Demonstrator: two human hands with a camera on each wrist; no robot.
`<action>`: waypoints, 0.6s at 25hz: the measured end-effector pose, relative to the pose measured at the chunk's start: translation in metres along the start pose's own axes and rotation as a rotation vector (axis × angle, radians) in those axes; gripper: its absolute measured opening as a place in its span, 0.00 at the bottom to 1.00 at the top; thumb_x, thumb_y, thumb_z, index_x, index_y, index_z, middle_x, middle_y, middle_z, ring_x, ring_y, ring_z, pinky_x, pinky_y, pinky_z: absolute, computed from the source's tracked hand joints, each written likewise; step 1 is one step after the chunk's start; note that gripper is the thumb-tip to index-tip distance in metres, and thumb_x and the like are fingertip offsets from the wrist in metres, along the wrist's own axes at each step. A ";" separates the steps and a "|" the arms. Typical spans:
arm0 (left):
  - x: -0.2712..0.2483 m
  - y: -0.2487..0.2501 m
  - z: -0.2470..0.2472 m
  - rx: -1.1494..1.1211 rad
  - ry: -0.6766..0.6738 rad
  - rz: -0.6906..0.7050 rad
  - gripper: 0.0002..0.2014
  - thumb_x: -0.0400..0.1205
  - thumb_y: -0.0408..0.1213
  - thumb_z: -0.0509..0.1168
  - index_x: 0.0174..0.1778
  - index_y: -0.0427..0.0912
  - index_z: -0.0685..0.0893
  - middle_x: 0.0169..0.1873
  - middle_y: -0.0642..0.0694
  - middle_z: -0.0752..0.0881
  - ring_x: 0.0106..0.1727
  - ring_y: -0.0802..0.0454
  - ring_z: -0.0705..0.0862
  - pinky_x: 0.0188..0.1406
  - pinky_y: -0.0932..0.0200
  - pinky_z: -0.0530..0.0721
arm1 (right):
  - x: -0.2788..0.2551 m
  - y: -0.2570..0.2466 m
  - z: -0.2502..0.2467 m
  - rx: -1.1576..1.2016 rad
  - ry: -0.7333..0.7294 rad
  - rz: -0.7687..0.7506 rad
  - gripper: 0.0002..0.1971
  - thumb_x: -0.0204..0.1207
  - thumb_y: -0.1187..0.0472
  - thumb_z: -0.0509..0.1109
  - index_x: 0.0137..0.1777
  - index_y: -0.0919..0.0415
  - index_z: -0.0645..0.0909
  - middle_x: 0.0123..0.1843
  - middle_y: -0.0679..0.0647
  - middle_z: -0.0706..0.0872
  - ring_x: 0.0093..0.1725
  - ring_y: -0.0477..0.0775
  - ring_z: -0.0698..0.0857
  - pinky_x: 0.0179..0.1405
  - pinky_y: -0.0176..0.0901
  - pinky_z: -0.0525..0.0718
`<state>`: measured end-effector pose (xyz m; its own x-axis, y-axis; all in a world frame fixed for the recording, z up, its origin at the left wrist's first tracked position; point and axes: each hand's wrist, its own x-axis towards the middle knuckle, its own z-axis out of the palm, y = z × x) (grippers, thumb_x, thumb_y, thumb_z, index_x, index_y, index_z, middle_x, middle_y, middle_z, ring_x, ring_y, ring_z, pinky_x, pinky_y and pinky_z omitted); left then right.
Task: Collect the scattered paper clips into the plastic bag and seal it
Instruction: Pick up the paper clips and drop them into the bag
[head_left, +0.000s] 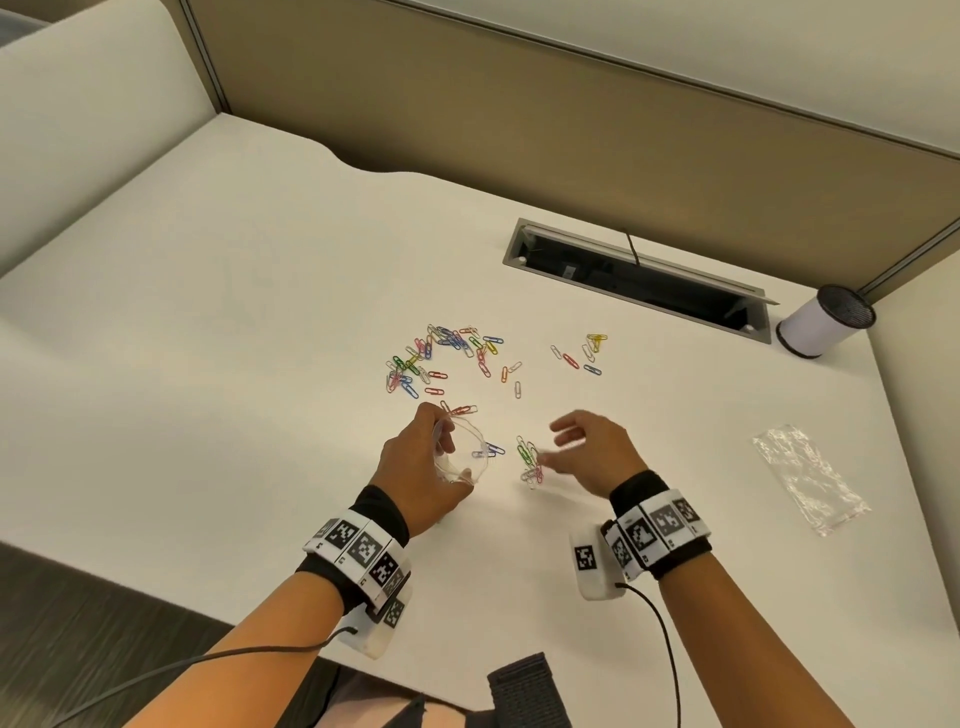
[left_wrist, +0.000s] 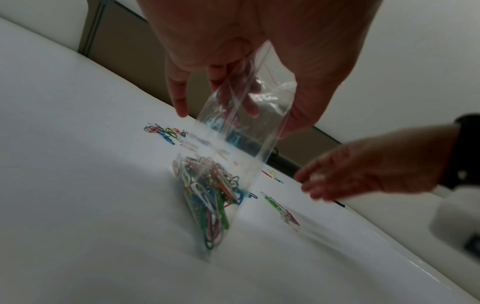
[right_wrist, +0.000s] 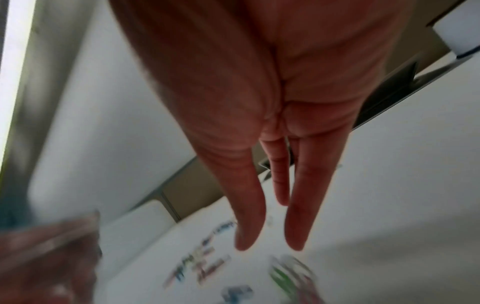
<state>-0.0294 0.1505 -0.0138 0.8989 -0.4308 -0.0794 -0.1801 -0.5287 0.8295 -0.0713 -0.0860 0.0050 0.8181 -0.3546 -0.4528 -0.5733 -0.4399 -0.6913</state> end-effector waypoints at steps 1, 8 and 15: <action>-0.001 -0.001 -0.002 0.003 0.007 -0.003 0.24 0.68 0.42 0.76 0.52 0.50 0.69 0.41 0.55 0.80 0.47 0.49 0.82 0.48 0.49 0.85 | 0.003 0.013 0.005 -0.135 -0.019 0.055 0.28 0.62 0.58 0.85 0.60 0.59 0.79 0.53 0.54 0.84 0.52 0.57 0.87 0.58 0.50 0.86; -0.004 -0.009 -0.013 0.008 0.054 -0.023 0.24 0.68 0.39 0.76 0.52 0.50 0.68 0.40 0.56 0.79 0.45 0.52 0.81 0.44 0.57 0.81 | 0.022 0.037 0.054 -0.079 0.135 0.016 0.25 0.60 0.60 0.85 0.55 0.57 0.77 0.54 0.59 0.82 0.46 0.57 0.86 0.51 0.46 0.84; -0.002 -0.009 -0.017 -0.006 0.089 -0.030 0.25 0.67 0.38 0.77 0.51 0.49 0.68 0.39 0.54 0.80 0.46 0.50 0.81 0.43 0.56 0.83 | 0.056 0.002 0.069 0.032 0.104 -0.076 0.19 0.65 0.61 0.83 0.53 0.62 0.82 0.50 0.55 0.85 0.39 0.47 0.83 0.44 0.34 0.84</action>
<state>-0.0231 0.1685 -0.0120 0.9358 -0.3481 -0.0553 -0.1502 -0.5358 0.8309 -0.0231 -0.0499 -0.0609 0.8487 -0.4060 -0.3388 -0.5070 -0.4425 -0.7397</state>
